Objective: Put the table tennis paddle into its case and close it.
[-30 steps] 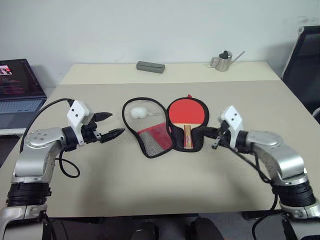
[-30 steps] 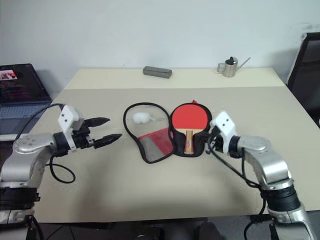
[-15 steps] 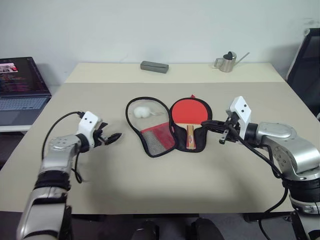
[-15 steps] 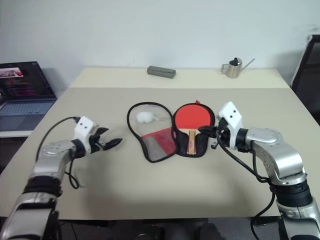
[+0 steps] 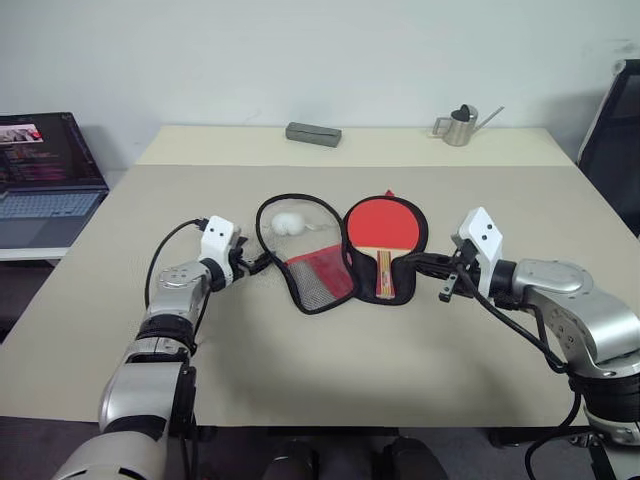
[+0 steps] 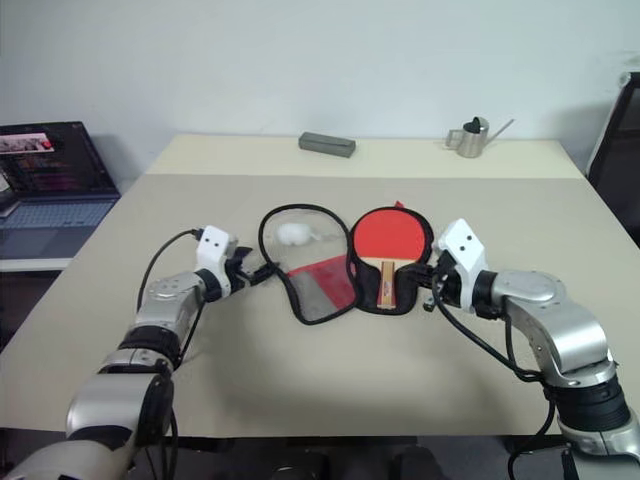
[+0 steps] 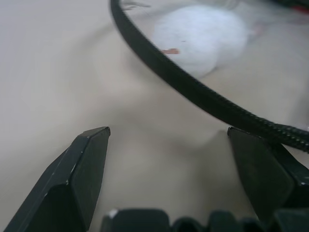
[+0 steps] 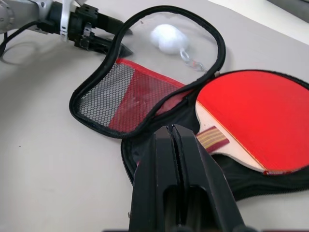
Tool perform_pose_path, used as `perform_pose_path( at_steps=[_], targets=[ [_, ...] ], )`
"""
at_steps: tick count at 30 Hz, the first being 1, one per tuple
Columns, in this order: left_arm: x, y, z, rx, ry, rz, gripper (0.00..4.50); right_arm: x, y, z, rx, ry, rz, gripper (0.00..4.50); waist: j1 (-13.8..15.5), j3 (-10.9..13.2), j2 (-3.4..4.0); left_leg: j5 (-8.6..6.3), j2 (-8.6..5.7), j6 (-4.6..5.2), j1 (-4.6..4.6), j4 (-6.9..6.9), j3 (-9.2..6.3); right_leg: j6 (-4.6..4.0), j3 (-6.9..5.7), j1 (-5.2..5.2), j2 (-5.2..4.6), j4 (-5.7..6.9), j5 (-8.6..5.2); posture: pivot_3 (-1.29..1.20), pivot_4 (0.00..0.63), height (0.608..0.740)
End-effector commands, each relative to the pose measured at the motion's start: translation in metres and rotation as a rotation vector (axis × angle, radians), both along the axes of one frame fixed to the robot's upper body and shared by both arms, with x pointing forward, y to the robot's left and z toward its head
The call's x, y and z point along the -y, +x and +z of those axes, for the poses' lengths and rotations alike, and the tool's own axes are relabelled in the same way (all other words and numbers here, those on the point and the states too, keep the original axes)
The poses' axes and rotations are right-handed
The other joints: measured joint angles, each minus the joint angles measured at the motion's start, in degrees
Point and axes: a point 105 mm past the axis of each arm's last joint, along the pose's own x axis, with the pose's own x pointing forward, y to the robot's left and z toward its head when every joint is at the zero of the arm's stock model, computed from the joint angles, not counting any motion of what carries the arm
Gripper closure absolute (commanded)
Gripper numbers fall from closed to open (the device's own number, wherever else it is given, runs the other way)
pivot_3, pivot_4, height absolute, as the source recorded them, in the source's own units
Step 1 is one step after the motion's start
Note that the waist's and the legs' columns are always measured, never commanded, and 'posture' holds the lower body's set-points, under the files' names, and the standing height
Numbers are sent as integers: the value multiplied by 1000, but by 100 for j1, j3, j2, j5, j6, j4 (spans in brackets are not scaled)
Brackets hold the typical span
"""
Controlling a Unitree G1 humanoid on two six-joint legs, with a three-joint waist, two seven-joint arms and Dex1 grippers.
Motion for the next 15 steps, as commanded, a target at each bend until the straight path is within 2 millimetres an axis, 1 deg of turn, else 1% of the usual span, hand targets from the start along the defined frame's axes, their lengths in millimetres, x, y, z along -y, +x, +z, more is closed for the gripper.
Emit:
perform_pose_path(
  at_steps=[1,5,10,13,14,15],
  targets=[
    [16,7,31,97,-31,-76,219,5,-6,11,54,3,-10,4459,-18,1,-2,0,1,0,-4,0,1,0,0,-2,0,0,0,0,150,740],
    [36,13,56,166,-46,-159,219,10,-8,9,50,16,-40,4459,-35,3,-5,1,3,-1,-10,1,0,0,-3,-8,2,2,0,0,150,740],
    [72,18,91,250,-64,-280,219,14,-10,8,47,25,-63,4459,-36,3,-6,1,1,-1,-11,2,3,0,-2,-7,2,0,0,0,150,740],
    [94,18,101,276,-66,-343,219,14,-11,7,44,31,-73,4459,-42,4,-6,1,1,-1,-12,2,5,1,-2,-7,2,-1,0,0,150,740],
    [106,17,102,275,-66,-373,219,15,-12,6,43,34,-77,4459,-46,4,-6,1,1,-1,-12,2,5,1,-2,-7,2,-1,0,0,150,740],
    [113,17,101,272,-66,-391,219,15,-12,6,42,36,-80,4459,-46,4,-7,1,1,-1,-12,2,6,1,-3,-7,2,-1,0,0,150,740]
  ],
)
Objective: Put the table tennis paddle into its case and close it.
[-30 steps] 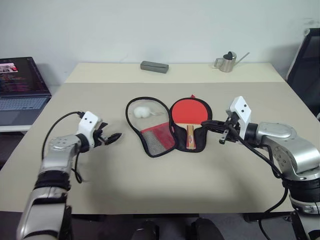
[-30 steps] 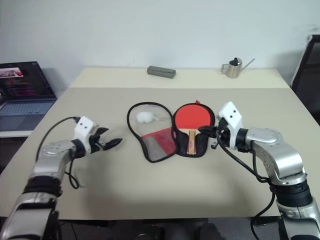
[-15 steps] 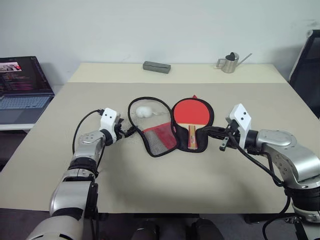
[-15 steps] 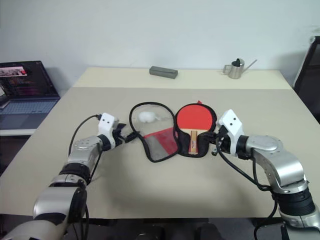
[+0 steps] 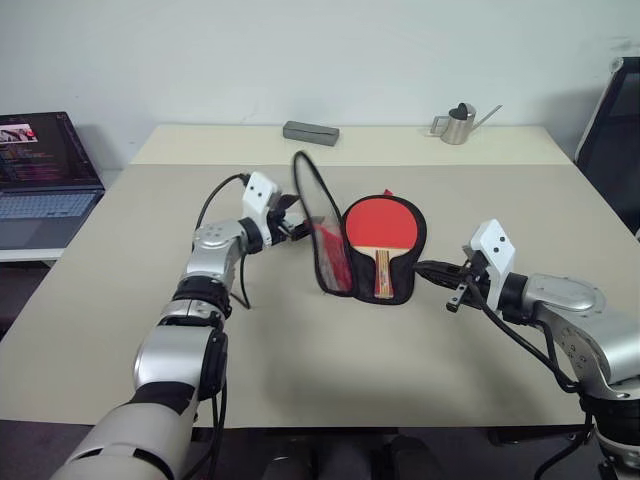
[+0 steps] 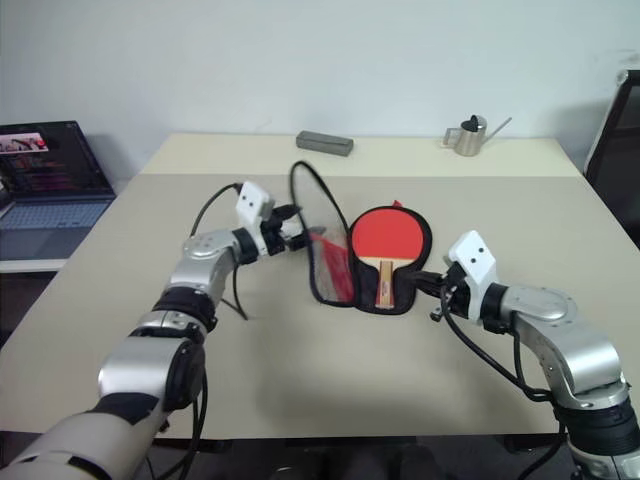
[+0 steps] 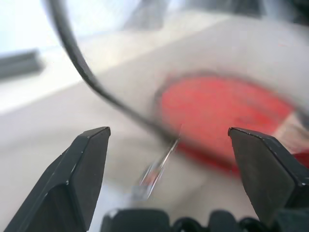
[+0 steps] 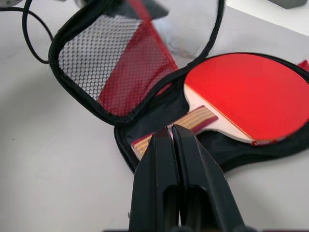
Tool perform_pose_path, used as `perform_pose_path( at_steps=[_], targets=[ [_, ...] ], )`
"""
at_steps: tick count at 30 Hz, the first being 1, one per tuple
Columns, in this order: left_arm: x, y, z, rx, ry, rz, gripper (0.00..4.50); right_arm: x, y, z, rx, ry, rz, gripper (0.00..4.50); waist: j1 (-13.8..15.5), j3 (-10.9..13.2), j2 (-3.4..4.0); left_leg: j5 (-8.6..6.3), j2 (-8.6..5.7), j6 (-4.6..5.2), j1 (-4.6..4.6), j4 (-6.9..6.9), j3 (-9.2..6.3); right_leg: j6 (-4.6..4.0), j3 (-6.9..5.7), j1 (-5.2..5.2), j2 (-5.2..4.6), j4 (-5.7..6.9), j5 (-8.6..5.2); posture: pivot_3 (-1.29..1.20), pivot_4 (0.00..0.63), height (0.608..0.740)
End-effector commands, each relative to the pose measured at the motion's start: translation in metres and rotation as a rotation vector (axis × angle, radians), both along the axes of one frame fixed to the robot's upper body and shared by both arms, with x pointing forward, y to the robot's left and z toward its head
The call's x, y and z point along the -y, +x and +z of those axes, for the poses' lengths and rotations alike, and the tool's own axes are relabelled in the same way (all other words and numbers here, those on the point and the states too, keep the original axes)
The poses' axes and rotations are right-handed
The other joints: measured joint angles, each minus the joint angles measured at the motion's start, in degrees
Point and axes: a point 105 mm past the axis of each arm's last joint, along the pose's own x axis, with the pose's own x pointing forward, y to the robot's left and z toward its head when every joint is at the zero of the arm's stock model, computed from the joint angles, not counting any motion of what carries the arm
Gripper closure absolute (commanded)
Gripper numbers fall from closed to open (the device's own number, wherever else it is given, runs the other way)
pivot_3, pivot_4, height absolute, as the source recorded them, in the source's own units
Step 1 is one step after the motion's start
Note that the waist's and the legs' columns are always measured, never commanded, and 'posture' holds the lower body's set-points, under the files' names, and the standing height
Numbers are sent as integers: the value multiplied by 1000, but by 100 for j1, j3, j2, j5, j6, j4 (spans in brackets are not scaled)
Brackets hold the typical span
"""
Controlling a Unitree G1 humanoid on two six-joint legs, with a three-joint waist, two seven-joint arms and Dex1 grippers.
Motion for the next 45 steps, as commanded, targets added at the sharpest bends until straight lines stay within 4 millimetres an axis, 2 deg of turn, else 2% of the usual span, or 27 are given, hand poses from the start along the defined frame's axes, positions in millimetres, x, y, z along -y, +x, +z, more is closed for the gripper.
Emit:
perform_pose_path(
  at_steps=[1,3,6,8,15,16,19,23,29,32,34,40,45],
  targets=[
    [26,-1,14,52,11,-76,219,1,-4,13,55,6,-8,4459,0,0,0,0,0,0,0,0,1,0,0,0,0,0,0,0,150,740],
    [36,-3,10,43,21,-102,219,1,-5,13,55,10,-12,4459,-13,0,0,0,0,0,1,0,4,0,2,0,0,0,0,0,150,740],
    [60,-7,-8,8,45,-134,219,5,-5,13,49,18,-41,4459,-12,0,0,0,-1,1,2,0,5,0,2,0,2,1,0,0,150,740],
    [71,-8,-13,-7,33,-140,219,13,-3,11,32,10,-94,4459,-2,2,-3,0,-1,1,-1,1,5,0,1,0,1,2,0,0,150,740],
    [92,-14,-22,-22,12,-167,219,27,2,12,-36,69,-191,4459,-9,2,-4,0,0,1,-1,1,5,1,0,-1,2,2,0,0,150,740],
    [92,-14,-21,-14,10,-172,219,27,3,13,-44,81,-202,4295,-11,2,-4,0,0,1,-1,1,6,1,1,-1,2,2,0,0,150,740],
    [83,-14,-12,19,-9,-175,219,23,6,14,-83,145,-214,3580,-19,2,-4,0,0,2,1,1,8,1,5,-1,2,3,0,0,150,740],
    [61,-13,0,65,-36,-160,219,11,12,12,-124,195,-203,2201,-29,2,-3,0,4,1,3,0,5,1,4,-2,5,5,1,0,150,740],
    [26,-21,4,98,-54,-137,219,-7,28,2,-163,218,-202,123,-23,1,-2,1,4,1,4,1,-5,1,10,-3,3,4,1,0,150,740],
    [12,-31,9,99,-65,-137,219,-12,40,-7,-221,256,-238,55,-33,1,-2,3,5,-2,3,0,-8,0,12,-6,3,6,1,0,150,740],
    [11,-43,12,82,-80,-182,219,-13,44,-11,-255,284,-262,55,-30,1,-2,8,7,-13,2,0,-11,-1,13,-8,3,7,2,0,150,740],
    [4,-93,38,23,-128,-378,219,-12,64,-20,-311,329,-362,55,-60,1,0,12,8,-19,1,-2,-13,-2,18,-12,3,6,2,0,150,740],
    [-14,-112,52,5,-86,-401,219,-9,73,-27,-310,312,-414,55,-70,-1,2,11,8,-18,3,-2,-12,-2,18,-11,4,8,2,0,150,740]
  ],
)
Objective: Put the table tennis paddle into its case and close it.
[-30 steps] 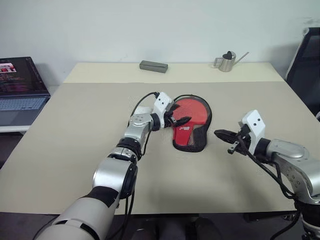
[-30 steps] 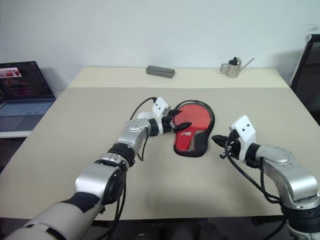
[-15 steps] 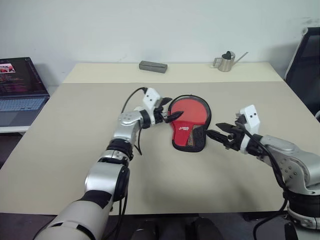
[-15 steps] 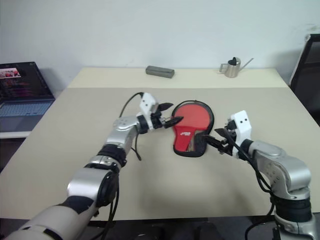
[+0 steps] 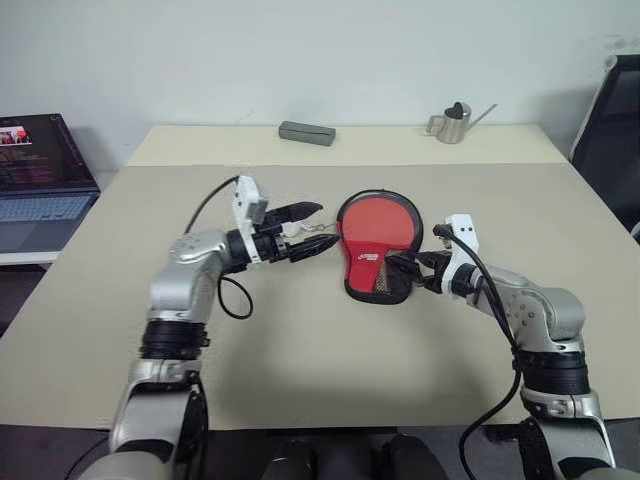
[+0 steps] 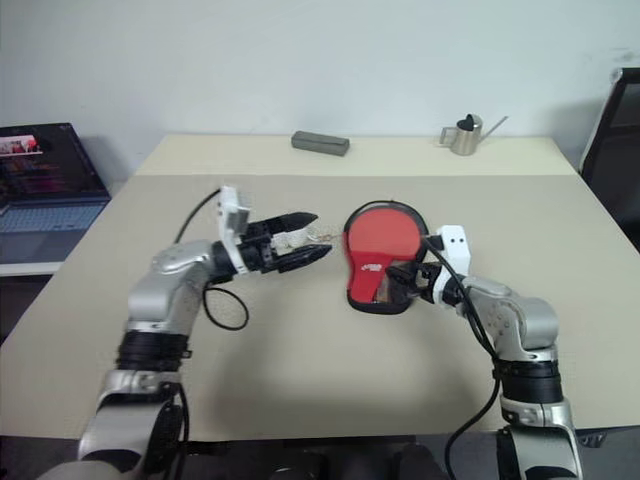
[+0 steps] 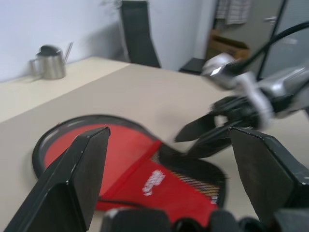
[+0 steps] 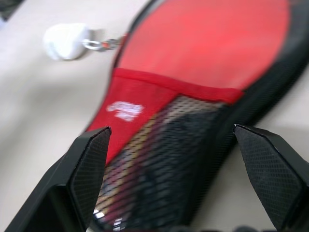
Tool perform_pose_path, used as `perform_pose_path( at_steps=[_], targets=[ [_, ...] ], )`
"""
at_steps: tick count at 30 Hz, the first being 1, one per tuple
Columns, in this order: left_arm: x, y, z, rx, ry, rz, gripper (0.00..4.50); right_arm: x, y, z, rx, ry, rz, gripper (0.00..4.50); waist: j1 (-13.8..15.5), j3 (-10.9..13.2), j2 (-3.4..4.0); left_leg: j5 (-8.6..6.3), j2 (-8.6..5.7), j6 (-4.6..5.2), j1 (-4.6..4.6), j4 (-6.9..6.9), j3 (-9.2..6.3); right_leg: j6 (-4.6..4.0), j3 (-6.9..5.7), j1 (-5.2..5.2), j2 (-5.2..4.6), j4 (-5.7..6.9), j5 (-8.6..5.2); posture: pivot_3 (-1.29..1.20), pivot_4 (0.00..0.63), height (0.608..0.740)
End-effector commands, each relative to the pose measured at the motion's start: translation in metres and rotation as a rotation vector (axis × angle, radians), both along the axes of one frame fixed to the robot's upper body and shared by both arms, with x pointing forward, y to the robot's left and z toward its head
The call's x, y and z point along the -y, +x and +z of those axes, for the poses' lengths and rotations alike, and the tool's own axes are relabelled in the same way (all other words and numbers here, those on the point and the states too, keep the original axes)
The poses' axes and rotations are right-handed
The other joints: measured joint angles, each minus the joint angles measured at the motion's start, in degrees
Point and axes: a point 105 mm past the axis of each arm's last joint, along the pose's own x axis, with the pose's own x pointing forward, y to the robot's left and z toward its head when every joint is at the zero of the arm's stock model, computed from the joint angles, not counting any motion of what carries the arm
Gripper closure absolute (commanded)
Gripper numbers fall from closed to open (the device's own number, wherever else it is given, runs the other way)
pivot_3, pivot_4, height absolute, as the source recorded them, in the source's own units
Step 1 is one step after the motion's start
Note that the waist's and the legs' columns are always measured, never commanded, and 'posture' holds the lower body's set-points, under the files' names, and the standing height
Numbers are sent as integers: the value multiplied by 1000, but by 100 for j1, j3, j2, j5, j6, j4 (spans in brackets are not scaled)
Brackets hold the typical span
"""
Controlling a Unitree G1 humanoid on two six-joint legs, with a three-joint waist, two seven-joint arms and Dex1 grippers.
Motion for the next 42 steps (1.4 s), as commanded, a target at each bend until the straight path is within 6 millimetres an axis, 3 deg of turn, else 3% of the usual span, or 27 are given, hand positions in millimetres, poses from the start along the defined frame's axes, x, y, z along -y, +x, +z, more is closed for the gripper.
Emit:
perform_pose_path(
  at_steps=[1,8,25,29,36,40,42],
  targets=[
    [-15,-16,19,37,28,-24,219,0,6,10,52,-1,-16,55,-12,0,0,-1,1,1,1,-1,2,0,1,0,1,0,0,0,150,740],
    [-41,-12,31,70,62,90,219,-10,9,-3,35,-10,11,55,-51,0,1,-9,1,16,3,-2,2,0,2,-1,2,0,0,0,150,740],
    [-40,-10,31,82,56,127,219,-19,29,-23,31,-45,13,55,-83,0,1,-11,8,19,38,-4,10,-7,11,20,6,4,4,0,150,740],
    [-41,-11,30,81,62,130,219,-11,29,-31,-15,-32,-32,882,-81,0,1,-11,8,19,40,-4,10,-9,12,20,7,4,5,0,150,740],
    [-51,-14,24,63,92,148,219,-2,26,-39,-85,-4,-88,3287,-77,0,2,-11,8,19,39,-7,10,-9,12,19,6,1,5,0,150,740],
    [-57,-19,17,38,111,155,219,-4,22,-41,-116,20,-87,4394,-66,-2,2,-11,7,19,40,-7,9,-9,12,22,6,1,5,0,150,740],
    [-59,-24,8,14,136,149,219,-7,20,-42,-130,35,-82,4480,-61,-2,2,-11,7,19,40,-7,9,-9,12,22,5,1,5,0,150,740]
  ],
)
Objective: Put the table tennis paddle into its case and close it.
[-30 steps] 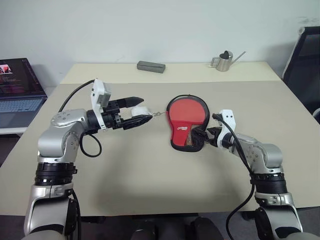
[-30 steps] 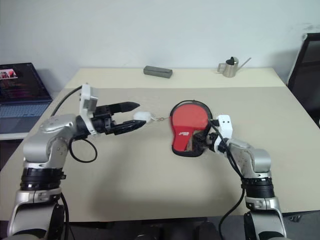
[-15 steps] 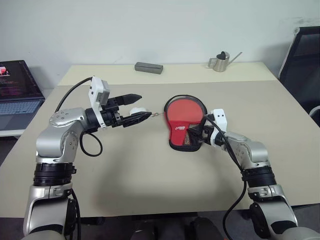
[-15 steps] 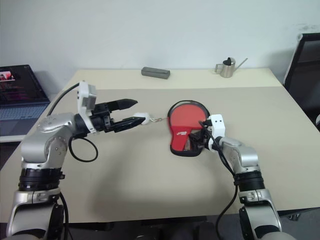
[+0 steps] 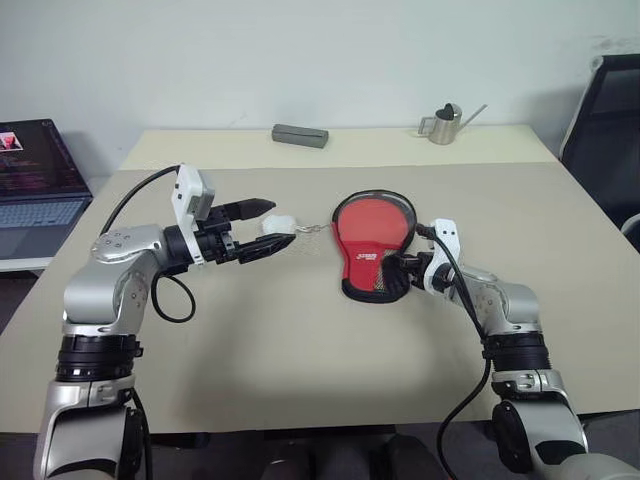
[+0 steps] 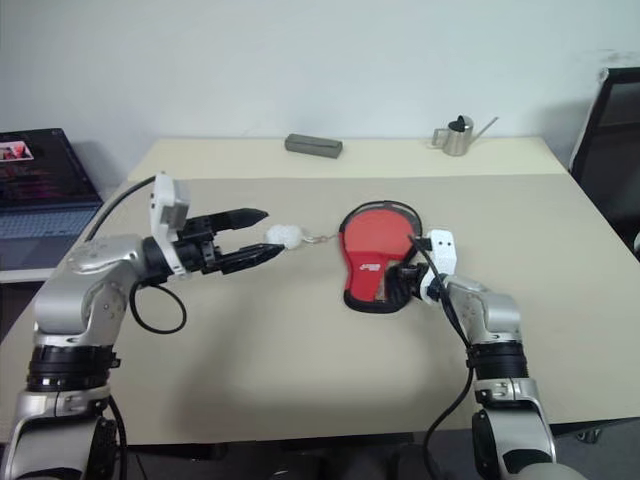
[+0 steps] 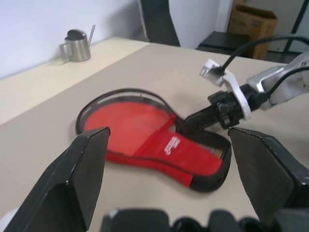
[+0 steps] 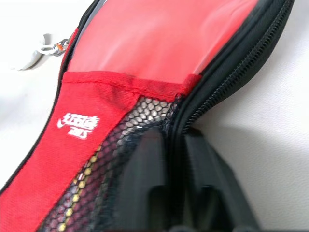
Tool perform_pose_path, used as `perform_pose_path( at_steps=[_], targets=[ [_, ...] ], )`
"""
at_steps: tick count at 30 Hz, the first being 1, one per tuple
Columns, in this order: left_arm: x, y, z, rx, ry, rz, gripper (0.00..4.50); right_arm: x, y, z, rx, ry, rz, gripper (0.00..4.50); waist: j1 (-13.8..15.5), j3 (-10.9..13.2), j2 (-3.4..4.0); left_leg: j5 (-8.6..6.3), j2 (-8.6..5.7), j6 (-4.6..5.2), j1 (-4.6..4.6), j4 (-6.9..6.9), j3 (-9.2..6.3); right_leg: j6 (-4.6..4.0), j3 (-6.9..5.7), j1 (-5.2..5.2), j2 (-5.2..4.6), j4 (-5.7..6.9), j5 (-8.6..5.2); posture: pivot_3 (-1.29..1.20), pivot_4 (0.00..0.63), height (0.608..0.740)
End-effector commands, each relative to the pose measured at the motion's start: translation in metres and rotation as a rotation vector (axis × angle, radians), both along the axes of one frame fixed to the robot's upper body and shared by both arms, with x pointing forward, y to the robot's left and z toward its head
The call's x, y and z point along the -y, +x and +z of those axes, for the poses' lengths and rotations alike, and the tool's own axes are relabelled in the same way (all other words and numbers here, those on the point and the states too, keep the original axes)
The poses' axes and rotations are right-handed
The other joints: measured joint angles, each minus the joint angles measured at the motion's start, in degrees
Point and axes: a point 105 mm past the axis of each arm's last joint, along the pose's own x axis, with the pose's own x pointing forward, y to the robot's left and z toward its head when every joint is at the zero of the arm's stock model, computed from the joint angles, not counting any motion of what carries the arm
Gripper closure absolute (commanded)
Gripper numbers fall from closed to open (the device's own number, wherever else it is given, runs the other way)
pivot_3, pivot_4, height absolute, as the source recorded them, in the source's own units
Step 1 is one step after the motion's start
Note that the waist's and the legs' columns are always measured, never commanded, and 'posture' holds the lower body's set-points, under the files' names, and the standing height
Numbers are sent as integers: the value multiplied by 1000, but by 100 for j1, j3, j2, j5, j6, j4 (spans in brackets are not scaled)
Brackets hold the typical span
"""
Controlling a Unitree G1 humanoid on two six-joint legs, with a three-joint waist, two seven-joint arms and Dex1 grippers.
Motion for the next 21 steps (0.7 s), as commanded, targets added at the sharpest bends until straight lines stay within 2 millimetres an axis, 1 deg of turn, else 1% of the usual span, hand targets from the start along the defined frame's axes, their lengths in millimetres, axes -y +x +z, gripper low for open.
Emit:
perform_pose_path(
  at_steps=[1,4,7,14,21],
  targets=[
    [-3,-13,5,28,27,-24,219,-1,-7,-14,-72,6,-15,4480,4,0,0,0,1,0,0,0,-1,0,-1,0,0,0,0,0,150,740],
    [-10,-27,-10,-33,65,-44,219,-7,-8,-14,-89,27,-15,4480,0,0,0,0,3,0,1,-5,0,0,1,-2,1,-1,0,0,150,740],
    [-12,-38,-19,-75,85,-67,219,-10,-9,-12,-106,55,-24,4480,2,0,1,0,5,0,1,-10,1,-1,1,-4,1,-3,-1,0,150,740],
    [-6,-54,-25,-118,89,-110,219,-23,-13,1,-113,91,1,4480,2,0,1,-1,6,1,1,-14,1,-2,2,-4,1,-4,-1,0,150,740],
    [0,-61,-25,-134,81,-135,219,-23,-22,13,-122,99,16,4480,-11,1,2,-1,7,1,2,-28,7,-7,8,-11,2,-6,-5,0,150,740]
  ],
)
